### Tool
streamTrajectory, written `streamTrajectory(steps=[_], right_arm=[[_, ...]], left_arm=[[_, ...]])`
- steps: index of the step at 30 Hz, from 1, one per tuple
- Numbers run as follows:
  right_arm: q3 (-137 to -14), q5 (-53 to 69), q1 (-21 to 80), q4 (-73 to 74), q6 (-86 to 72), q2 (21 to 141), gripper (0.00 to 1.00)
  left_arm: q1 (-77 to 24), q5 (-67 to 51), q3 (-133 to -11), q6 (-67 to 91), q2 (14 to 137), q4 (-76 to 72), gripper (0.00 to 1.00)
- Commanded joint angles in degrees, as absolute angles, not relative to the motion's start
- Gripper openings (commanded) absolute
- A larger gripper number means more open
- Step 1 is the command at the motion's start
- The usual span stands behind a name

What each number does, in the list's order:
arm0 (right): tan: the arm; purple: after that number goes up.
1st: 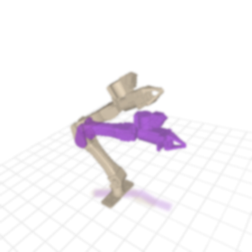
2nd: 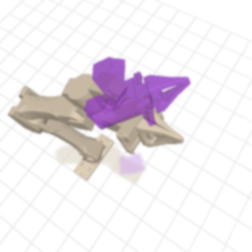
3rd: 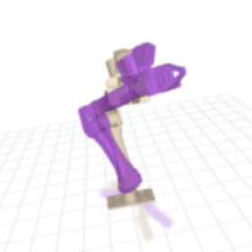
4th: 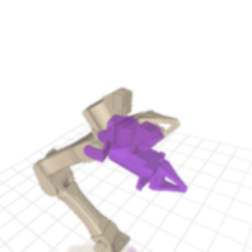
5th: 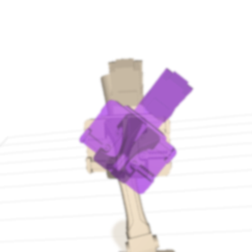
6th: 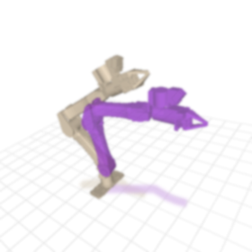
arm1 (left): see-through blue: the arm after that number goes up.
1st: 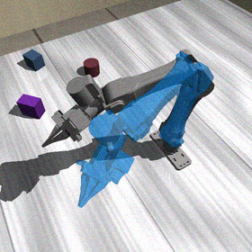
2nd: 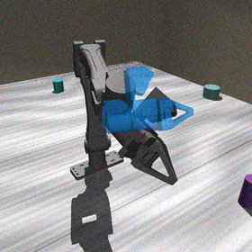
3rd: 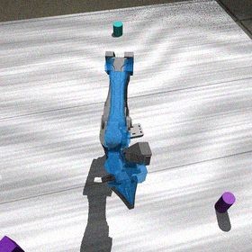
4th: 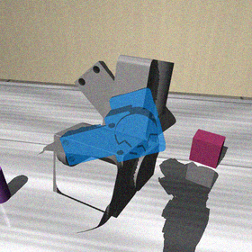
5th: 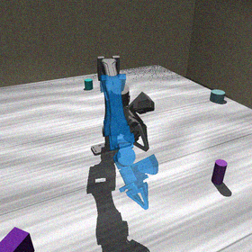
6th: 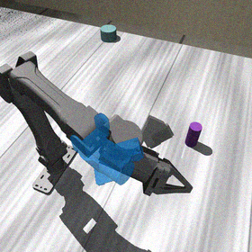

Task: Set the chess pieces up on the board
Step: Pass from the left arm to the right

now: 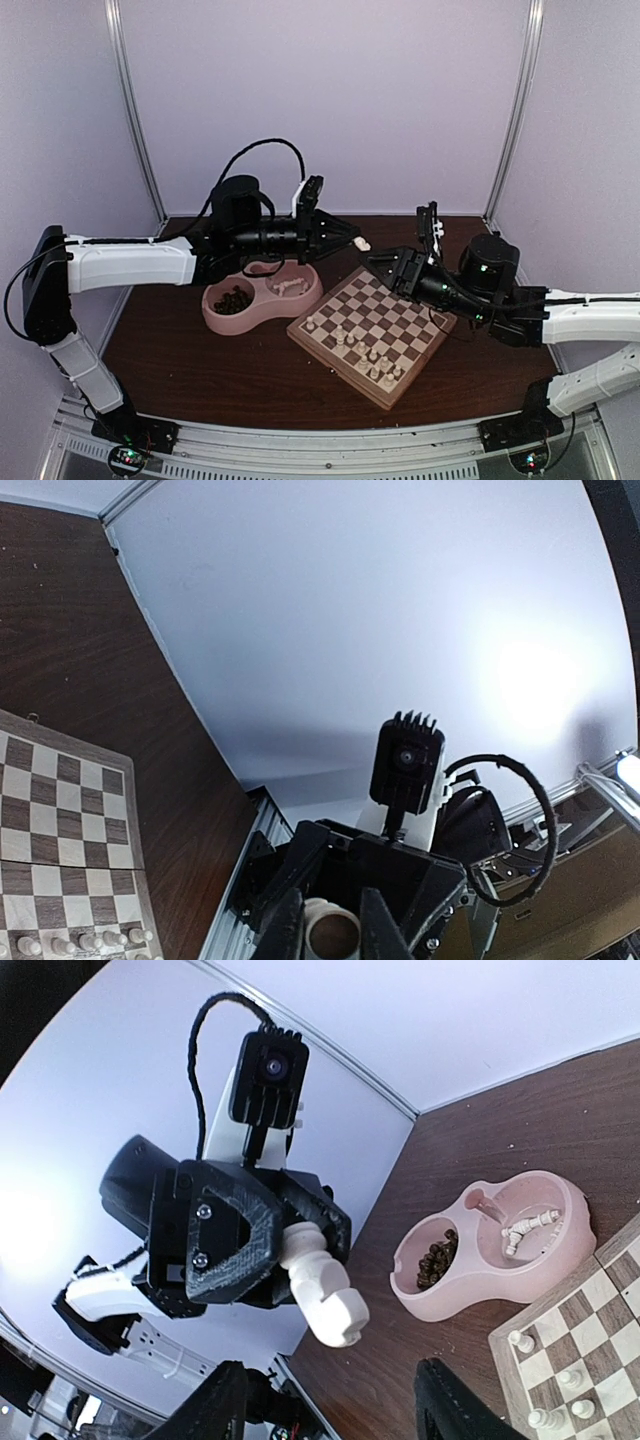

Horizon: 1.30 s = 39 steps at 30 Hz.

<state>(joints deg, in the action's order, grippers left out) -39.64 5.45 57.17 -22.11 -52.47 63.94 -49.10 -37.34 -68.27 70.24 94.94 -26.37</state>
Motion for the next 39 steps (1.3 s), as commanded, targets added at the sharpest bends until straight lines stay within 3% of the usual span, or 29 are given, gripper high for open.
streamTrajectory(steps=[1, 3, 12, 24, 37, 39], right_arm=[[-38.4, 1.67, 57.08, -26.02, -57.31, 61.9, 0.61], [-38.97, 1.38, 57.04, -25.34, -57.21, 62.21, 0.63], [-40.79, 4.82, 56.95, -29.94, -59.63, 65.72, 0.42], [-40.26, 5.72, 56.96, -36.5, -61.99, 67.05, 0.33], [-39.61, 5.63, 56.95, -37.97, -62.22, 67.26, 0.06], [-39.47, 5.67, 56.95, -37.8, -61.73, 66.99, 0.03]], left_arm=[[-48.95, -37.7, -66.7, 73.95, 94.69, -34.37, 0.1], [-49.01, -37.64, -66.46, 74.09, 94.68, -34.52, 0.1], [-49.74, -37.25, -65.68, 74.67, 94.57, -36.03, 0.1], [-50.1, -37.7, -63.64, 77.29, 94.59, -40.32, 0.1], [-50.22, -37.7, -62.4, 77.7, 94.31, -41.36, 0.1], [-50.25, -37.88, -62.34, 77.23, 94.08, -41.0, 0.16]])
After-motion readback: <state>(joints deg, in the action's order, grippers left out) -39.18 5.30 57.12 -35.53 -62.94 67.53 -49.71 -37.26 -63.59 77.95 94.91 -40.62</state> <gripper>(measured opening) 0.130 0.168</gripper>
